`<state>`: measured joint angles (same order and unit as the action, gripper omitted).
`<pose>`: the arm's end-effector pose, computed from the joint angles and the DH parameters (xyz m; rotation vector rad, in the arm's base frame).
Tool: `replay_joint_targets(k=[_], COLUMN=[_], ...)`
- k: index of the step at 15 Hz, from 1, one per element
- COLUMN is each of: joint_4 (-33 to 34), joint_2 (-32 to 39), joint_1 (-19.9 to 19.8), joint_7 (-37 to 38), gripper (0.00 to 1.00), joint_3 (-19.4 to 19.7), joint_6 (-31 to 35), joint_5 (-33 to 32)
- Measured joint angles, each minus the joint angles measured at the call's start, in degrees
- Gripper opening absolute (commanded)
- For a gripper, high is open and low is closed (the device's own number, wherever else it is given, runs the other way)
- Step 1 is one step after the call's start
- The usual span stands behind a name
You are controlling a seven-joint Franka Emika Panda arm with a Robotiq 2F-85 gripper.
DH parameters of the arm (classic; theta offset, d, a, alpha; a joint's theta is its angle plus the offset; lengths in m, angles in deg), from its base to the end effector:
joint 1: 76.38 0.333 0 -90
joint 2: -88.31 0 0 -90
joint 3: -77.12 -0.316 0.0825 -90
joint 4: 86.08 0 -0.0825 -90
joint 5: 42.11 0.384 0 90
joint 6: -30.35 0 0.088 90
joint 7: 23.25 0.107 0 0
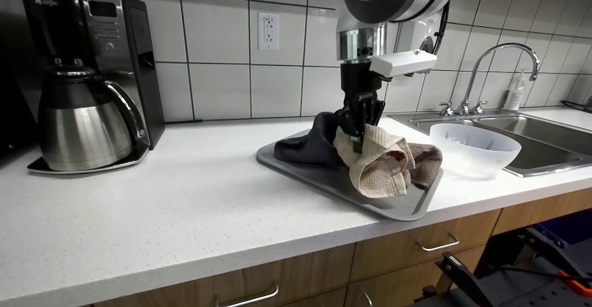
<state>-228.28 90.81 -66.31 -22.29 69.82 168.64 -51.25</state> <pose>0.4402 0.1371 0.2634 2.9641 0.6189 -0.1433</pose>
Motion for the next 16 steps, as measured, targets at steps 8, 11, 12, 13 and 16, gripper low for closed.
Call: replay_joint_targets(k=[8,11,12,13,16], joint_4=[0.1,0.1,0.1,0.1,0.1], joint_2=[4.4,5.0,5.0,5.0,4.5], joint_1=[-0.5,-0.5,-0.5,-0.5,-0.4], joint_7=[0.3,0.5,0.7,1.0,3.2], gripper=[0.43,0.66,0.73,0.81,0.99], joint_3=[1.6,1.7,1.7,1.7,1.7], joint_6=[2.9,2.9,2.9,2.9,2.9], joint_5=[-3.4,-3.5,-3.5,-3.5,-3.4])
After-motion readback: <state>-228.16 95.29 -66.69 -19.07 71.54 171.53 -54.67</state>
